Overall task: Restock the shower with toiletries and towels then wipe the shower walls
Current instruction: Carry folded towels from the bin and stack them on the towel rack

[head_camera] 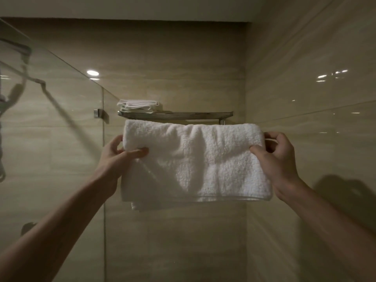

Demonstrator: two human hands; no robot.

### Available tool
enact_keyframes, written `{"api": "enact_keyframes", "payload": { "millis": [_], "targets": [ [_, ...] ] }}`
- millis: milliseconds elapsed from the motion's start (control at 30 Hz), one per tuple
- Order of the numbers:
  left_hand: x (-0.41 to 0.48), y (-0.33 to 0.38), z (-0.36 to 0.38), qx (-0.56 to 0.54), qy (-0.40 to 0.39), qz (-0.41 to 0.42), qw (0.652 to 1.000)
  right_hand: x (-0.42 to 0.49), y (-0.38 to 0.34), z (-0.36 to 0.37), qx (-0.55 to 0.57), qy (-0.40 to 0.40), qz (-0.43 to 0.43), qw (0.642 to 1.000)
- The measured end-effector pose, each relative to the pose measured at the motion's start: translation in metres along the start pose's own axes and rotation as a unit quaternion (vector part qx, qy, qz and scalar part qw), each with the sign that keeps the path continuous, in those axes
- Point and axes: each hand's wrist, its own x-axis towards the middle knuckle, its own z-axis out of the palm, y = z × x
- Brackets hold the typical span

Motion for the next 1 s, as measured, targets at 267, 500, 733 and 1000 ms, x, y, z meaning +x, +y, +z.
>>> {"api": "enact_keyframes", "payload": {
  "millis": [267,500,733,1000],
  "targets": [
    [0.105,-0.058,0.054,0.027,0.019,0.034,0.999,0.110,0.083,0.034,0.017,0.008,-0.044,0.999],
    [0.200,-0.079,0.104,0.059,0.018,0.090,0.994,0.224,0.137,0.065,0.049,0.010,-0.082,0.995],
    [0.279,-0.087,0.137,0.093,0.046,0.133,0.986,0.317,0.164,0.099,0.039,0.012,-0.122,0.992],
    [0.344,-0.074,0.150,0.098,0.096,0.163,0.977,0.380,0.178,0.138,0.040,0.006,-0.145,0.989]
  ]
}}
